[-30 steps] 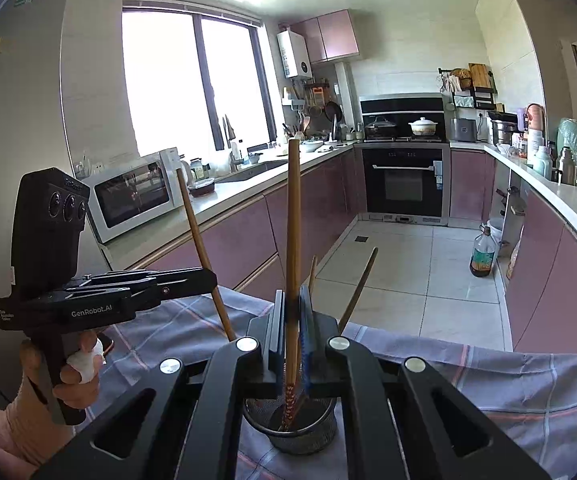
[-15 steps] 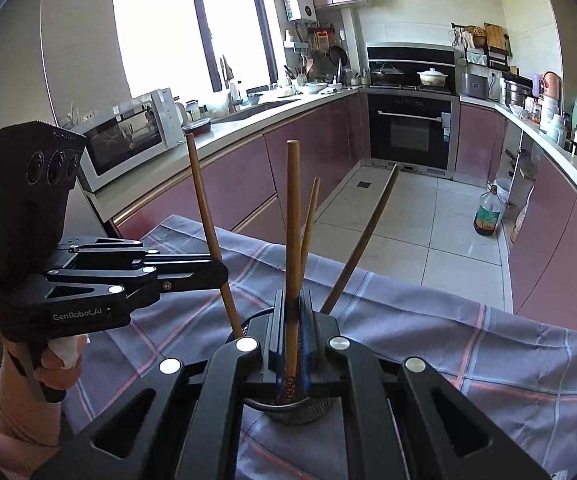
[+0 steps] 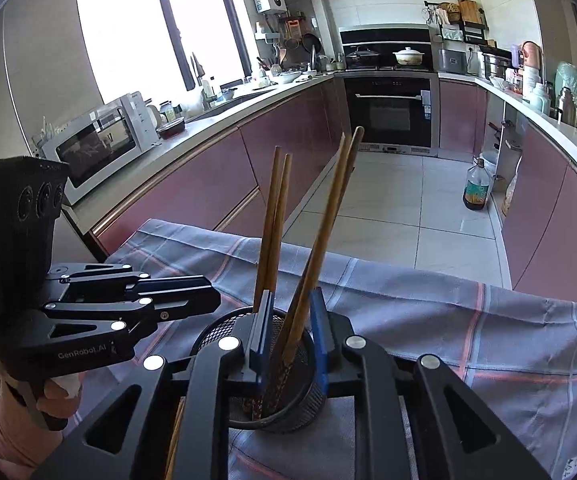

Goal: Organize utensils
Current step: 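Lower the chopstick into the mesh cup and open the right tool while the left tool releases its chopstick there, then move both open tools back over the remaining chopsticks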

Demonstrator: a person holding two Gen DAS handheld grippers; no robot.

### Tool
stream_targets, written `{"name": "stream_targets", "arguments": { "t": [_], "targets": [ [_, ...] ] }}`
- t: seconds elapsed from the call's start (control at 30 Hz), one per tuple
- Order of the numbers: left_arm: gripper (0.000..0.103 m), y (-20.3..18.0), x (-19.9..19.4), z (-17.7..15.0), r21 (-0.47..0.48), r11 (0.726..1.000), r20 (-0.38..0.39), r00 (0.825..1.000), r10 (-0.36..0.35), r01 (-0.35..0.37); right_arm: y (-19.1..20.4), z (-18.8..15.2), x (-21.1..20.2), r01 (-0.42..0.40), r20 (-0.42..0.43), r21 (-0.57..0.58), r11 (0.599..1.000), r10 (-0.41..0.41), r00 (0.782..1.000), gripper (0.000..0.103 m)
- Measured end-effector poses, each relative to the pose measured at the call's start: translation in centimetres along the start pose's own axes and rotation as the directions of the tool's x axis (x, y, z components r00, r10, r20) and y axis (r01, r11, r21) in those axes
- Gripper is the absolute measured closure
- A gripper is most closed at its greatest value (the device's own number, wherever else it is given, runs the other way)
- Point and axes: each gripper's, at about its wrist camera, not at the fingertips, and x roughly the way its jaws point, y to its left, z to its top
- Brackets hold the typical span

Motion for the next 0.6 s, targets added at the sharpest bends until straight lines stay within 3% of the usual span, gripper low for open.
{"name": "stream_targets", "arguments": {
  "t": [0.4,0.6],
  "targets": [
    [0.078,0.4,-3.3,-2.3,-0.008,0.999,0.093,0.995,0.040,-0.040,0.1,-1.1,-1.4,-0.017,0.047,-0.001,1.000,0.017,0.999,0.082],
    [0.069,0.4,-5.5,-4.8,0.014,0.997,0.122,0.989,0.079,-0.082,1.9,-3.0,-4.6,-0.077,0.104,-0.073,0.994,0.084,0.991,0.078]
  ]
}}
